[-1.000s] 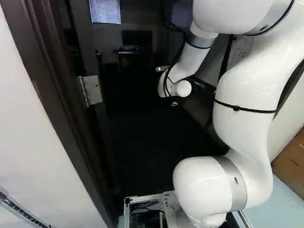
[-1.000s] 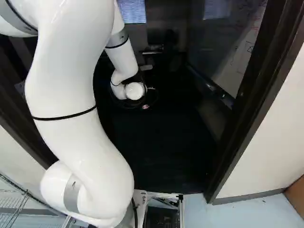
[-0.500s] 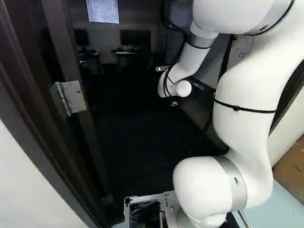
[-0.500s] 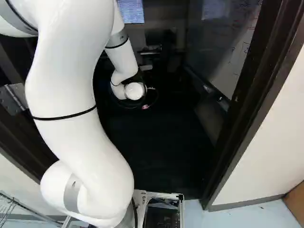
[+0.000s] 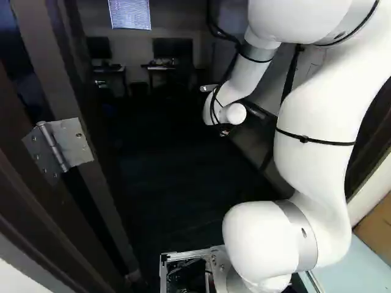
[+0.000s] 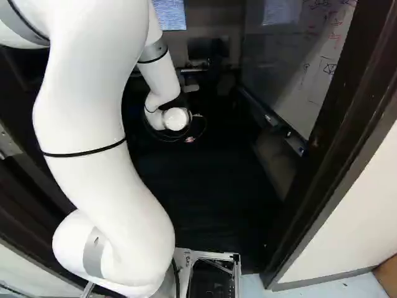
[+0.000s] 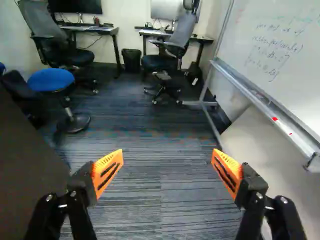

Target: Open the door and move inside

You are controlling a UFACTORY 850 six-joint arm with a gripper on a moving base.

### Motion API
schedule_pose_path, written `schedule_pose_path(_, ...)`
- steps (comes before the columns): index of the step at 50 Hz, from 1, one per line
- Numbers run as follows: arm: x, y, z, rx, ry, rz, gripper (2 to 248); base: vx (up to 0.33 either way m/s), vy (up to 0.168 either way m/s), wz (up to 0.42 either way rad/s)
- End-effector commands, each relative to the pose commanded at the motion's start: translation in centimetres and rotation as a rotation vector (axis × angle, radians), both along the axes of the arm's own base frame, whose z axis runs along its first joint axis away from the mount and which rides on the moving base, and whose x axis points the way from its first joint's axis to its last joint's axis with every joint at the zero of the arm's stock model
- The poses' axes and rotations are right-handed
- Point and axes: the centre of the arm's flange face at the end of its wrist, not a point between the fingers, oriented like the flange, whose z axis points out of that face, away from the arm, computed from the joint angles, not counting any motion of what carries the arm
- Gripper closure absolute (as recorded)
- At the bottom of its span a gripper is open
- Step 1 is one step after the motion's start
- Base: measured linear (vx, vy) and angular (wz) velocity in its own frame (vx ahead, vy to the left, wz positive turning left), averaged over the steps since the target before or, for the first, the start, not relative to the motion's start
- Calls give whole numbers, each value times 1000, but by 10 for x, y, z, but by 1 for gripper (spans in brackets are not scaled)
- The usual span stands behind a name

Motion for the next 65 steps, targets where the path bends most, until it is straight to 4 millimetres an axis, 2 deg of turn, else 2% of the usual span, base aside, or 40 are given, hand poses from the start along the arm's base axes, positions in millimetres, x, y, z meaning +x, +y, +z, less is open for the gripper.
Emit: schedule_pose_path(65,0,0,0,0,0,0,3,112,0,-7)
